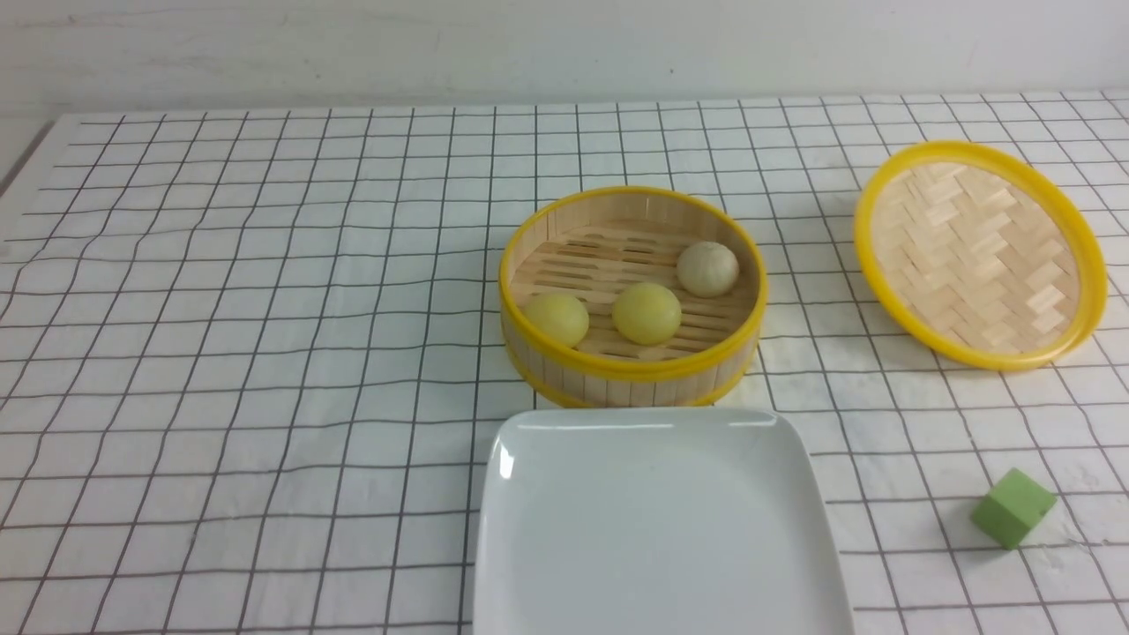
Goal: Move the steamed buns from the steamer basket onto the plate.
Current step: Use the right arm to grab the steamed stuffed bun that is closest to it
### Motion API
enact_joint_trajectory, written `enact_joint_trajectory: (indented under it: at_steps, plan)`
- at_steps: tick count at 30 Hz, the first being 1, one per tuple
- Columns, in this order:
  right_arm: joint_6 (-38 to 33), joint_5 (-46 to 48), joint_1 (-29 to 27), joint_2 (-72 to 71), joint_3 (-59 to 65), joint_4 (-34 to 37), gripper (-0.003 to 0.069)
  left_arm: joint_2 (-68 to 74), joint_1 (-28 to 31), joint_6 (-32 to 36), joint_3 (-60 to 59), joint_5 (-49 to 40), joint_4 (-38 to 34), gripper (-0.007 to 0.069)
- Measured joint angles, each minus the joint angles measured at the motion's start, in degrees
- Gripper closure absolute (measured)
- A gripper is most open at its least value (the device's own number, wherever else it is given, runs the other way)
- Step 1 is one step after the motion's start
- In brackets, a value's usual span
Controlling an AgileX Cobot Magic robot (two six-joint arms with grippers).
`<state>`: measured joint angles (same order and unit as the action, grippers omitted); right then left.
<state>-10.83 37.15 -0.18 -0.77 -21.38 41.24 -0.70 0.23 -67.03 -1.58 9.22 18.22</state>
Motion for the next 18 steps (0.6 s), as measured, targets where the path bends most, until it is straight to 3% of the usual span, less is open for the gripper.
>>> enact_joint_trajectory:
  at_steps: [10, 16, 18]
  plan:
    - [0.9, 0.6, 0.0, 0.1, -0.8, 2.8, 0.0113, 0.0, 0.0, -3.2, 0.0, 3.6, 9.9, 0.0367]
    - [-4.6, 8.3, 0.0, 7.1, -5.8, -0.7, 0.0113, 0.0, 0.0, -13.5, 4.8, -0.2, 25.1, 0.0345]
    - [-8.4, 10.1, 0.0, 13.2, -10.5, -2.0, 0.0113, 0.1, 0.0, -19.9, 7.2, -2.0, 33.6, 0.0342]
